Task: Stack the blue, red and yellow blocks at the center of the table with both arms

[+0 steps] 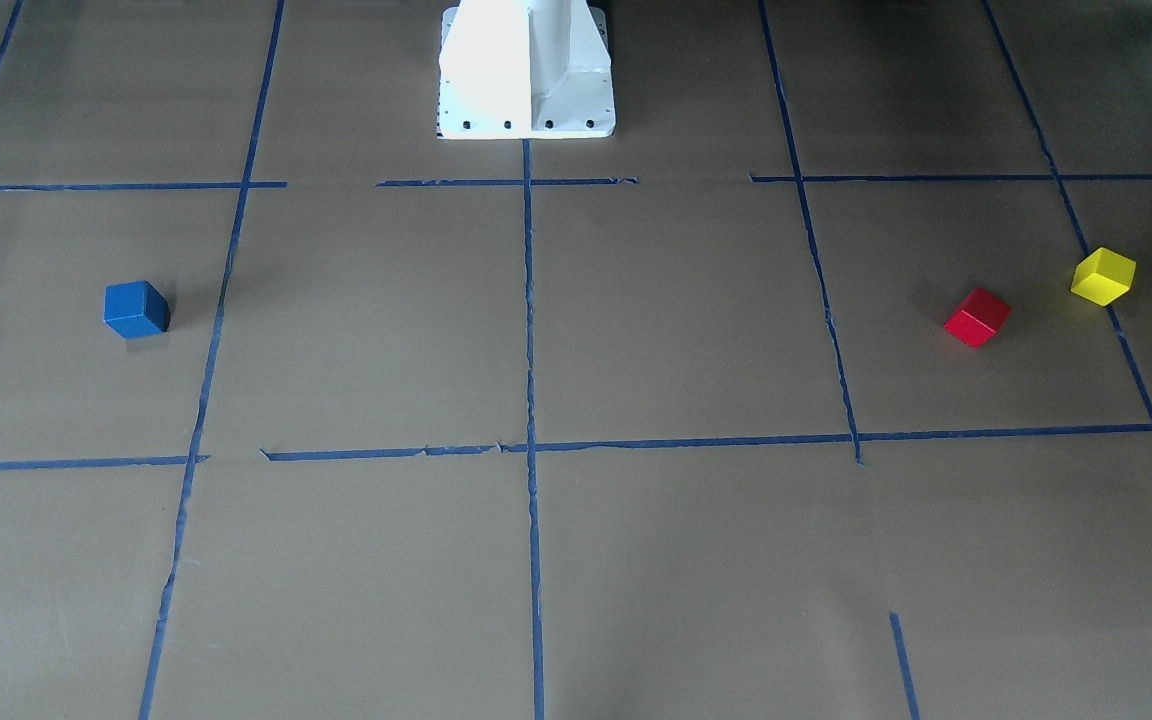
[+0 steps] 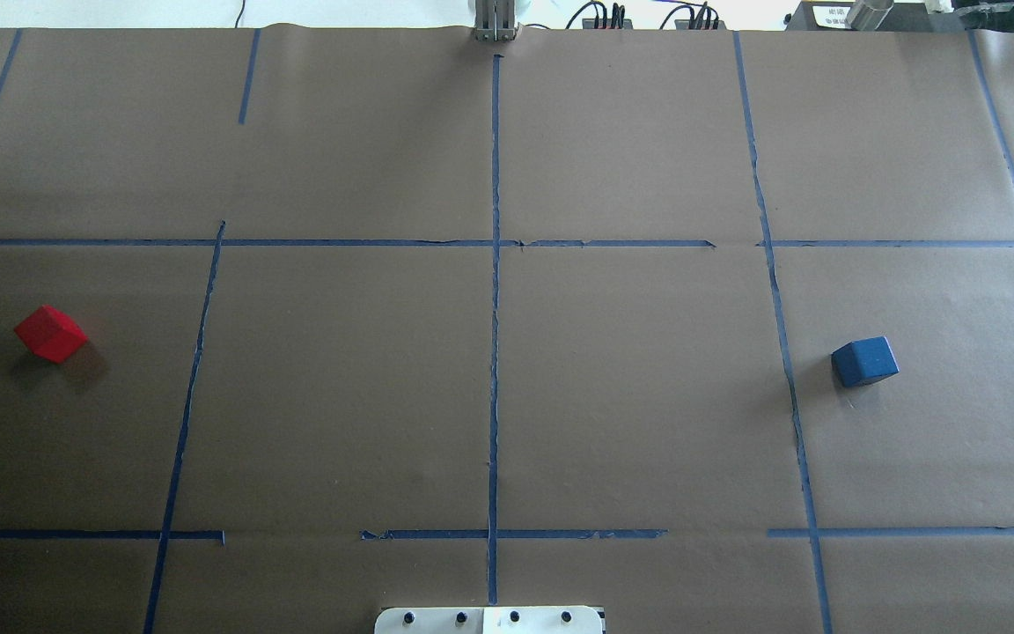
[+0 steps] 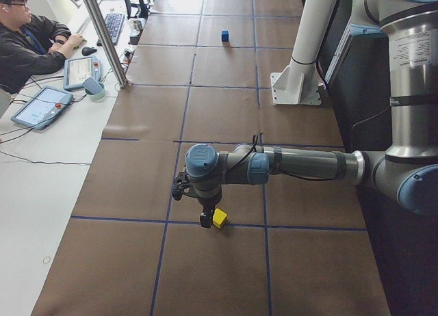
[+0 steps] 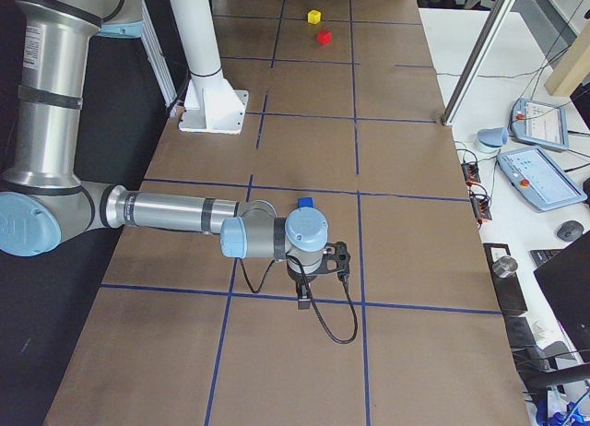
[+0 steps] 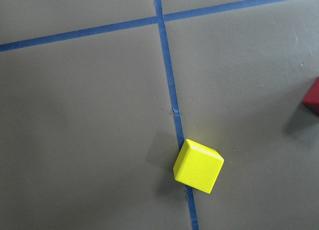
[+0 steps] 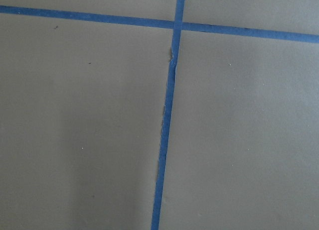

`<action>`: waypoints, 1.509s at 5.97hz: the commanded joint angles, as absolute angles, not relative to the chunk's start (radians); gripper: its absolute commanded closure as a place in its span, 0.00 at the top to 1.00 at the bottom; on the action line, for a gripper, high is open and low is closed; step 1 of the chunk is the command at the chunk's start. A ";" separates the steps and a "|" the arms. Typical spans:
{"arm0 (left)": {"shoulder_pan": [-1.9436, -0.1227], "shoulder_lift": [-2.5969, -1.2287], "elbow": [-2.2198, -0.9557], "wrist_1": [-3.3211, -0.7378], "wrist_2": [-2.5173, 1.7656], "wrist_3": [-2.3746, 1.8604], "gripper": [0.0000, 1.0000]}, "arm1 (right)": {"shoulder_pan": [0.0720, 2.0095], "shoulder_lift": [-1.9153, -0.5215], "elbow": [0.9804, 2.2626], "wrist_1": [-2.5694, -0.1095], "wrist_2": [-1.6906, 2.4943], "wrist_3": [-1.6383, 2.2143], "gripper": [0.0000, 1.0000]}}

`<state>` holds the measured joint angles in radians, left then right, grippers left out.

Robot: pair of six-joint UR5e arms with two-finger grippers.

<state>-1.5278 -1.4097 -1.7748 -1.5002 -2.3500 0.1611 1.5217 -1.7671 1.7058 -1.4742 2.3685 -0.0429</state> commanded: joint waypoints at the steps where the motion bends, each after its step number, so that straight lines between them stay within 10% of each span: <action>1: -1.528 -1.410 -1.781 -1.500 -2.346 0.161 1.00 | 1.522 -1.766 1.709 -1.474 2.368 -0.043 1.00; 9: -1.528 -1.410 -1.784 -1.500 -2.353 0.161 1.00 | 0.964 -1.618 1.858 -1.192 2.179 0.714 1.00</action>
<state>-1.5279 -1.4097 -1.7840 -1.5010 -2.3523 0.1611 1.0377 -1.6196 1.8503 -1.1971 2.2297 0.6533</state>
